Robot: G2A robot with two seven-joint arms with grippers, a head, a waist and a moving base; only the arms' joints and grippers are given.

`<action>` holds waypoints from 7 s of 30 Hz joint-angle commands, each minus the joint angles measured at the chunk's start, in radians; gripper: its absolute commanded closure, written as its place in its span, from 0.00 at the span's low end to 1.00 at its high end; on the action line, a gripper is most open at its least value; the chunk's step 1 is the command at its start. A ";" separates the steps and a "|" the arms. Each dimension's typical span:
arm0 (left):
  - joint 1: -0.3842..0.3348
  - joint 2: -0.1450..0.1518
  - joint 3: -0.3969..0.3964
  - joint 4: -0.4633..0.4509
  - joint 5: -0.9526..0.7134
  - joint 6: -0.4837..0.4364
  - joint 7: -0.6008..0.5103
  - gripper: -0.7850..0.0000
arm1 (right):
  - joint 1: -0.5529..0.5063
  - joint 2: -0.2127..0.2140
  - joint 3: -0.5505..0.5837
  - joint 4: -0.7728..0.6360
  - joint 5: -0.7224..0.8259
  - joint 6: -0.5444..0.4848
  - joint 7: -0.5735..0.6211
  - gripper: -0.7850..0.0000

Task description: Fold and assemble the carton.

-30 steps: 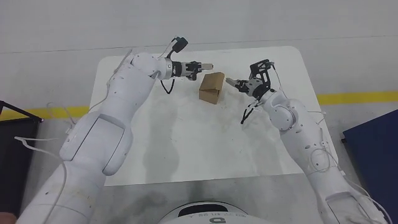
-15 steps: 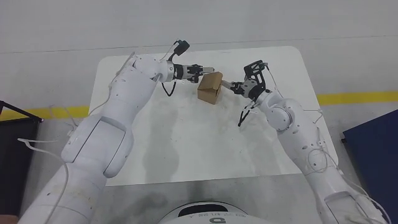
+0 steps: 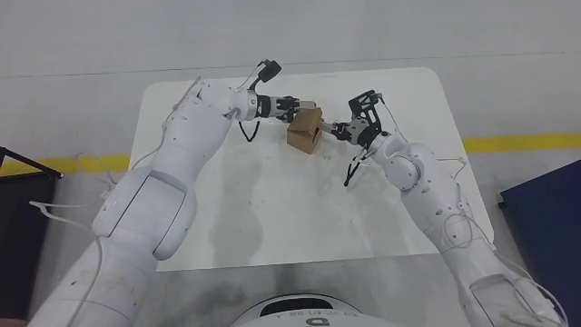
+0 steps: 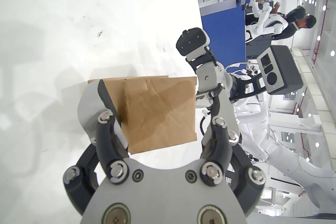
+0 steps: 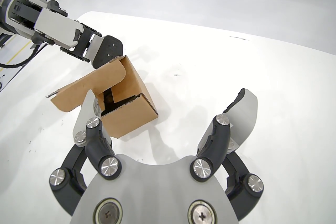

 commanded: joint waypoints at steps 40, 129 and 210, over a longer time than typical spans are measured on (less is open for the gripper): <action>-0.018 -0.035 0.064 0.013 0.141 0.041 -0.018 0.00 | 0.011 -0.010 -0.032 0.011 -0.019 -0.010 0.040 0.00; -0.016 -0.045 0.057 0.012 0.167 0.044 -0.052 0.00 | -0.015 -0.005 -0.020 -0.032 -0.013 -0.011 0.079 0.00; -0.007 0.005 -0.115 0.028 -0.154 -0.099 -0.084 0.00 | -0.092 0.026 0.126 -0.101 0.160 -0.092 0.071 0.00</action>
